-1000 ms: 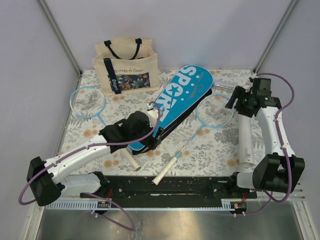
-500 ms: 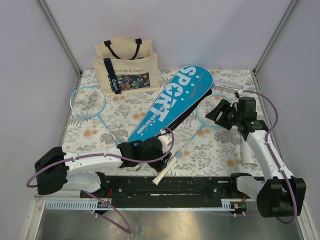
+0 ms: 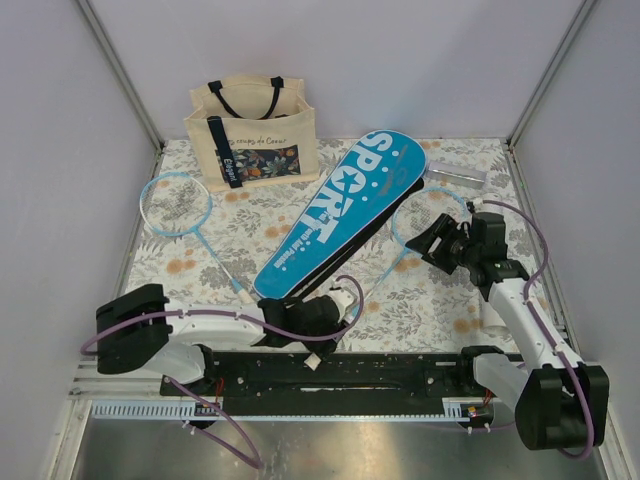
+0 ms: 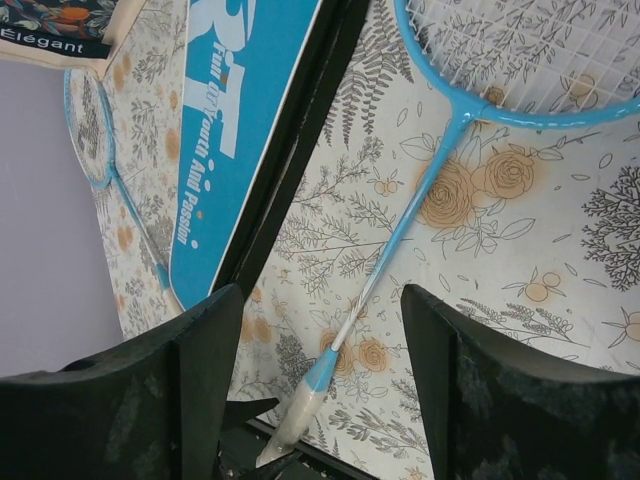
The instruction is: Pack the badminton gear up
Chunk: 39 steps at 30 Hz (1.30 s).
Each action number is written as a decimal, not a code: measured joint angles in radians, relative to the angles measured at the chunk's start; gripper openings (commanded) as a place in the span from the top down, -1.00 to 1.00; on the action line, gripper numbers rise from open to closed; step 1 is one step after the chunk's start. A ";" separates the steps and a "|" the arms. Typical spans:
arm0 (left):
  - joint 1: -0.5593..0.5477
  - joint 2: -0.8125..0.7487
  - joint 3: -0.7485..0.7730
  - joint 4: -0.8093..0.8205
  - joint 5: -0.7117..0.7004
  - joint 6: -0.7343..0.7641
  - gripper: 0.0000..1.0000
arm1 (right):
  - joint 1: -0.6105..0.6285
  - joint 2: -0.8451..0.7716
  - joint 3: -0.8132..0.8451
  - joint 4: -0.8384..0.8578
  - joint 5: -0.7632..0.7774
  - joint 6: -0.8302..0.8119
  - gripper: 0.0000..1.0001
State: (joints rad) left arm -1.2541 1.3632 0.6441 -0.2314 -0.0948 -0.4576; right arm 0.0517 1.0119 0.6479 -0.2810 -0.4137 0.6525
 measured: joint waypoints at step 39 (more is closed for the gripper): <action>0.020 -0.061 0.069 -0.068 0.069 -0.233 1.00 | 0.451 0.192 -0.398 0.693 0.101 0.483 -0.05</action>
State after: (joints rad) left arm -1.2339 1.3025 0.7132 -0.2993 -0.0254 -0.6910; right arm 0.5026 1.2041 0.2497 0.4118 -0.3126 1.1351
